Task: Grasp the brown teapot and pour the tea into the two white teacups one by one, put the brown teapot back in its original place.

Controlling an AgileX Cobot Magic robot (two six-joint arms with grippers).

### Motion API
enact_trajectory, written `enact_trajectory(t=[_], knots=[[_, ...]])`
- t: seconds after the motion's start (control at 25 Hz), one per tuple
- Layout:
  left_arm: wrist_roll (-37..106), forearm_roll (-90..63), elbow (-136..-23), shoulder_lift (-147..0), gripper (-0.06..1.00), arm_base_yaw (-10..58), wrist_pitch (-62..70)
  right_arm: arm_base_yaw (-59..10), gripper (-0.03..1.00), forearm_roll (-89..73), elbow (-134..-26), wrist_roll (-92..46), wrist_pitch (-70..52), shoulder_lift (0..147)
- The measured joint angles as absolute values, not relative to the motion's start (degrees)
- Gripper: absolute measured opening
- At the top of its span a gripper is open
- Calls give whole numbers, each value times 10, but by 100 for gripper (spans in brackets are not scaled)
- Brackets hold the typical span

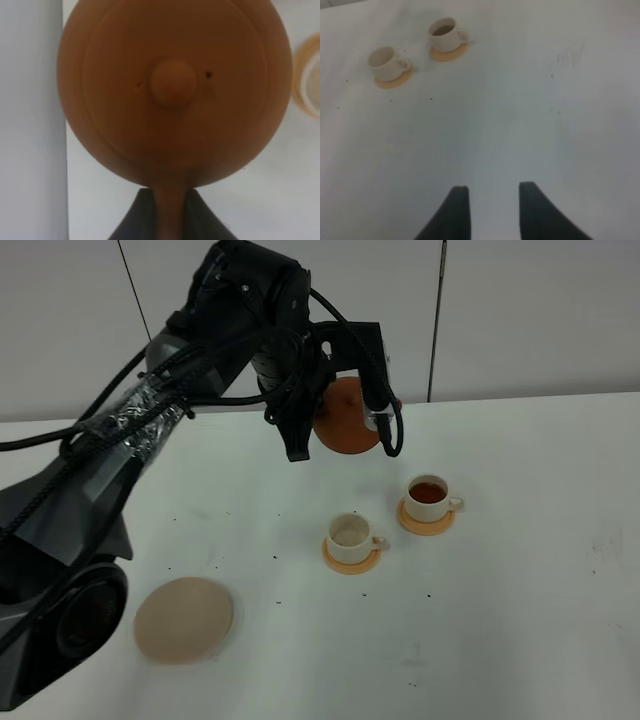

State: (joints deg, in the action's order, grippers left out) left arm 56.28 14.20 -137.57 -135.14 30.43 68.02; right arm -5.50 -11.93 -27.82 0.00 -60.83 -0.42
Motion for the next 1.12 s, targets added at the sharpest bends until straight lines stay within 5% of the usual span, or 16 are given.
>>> enact_trajectory(t=[0.48,1.12], knots=[[597,175,-1177,-1241,17,296,680,-55,24,-119,-278,0,-608,-4],[714,187,-1167,-1241,17,279,680,-55,24,-119,-278,0,-608,-4]])
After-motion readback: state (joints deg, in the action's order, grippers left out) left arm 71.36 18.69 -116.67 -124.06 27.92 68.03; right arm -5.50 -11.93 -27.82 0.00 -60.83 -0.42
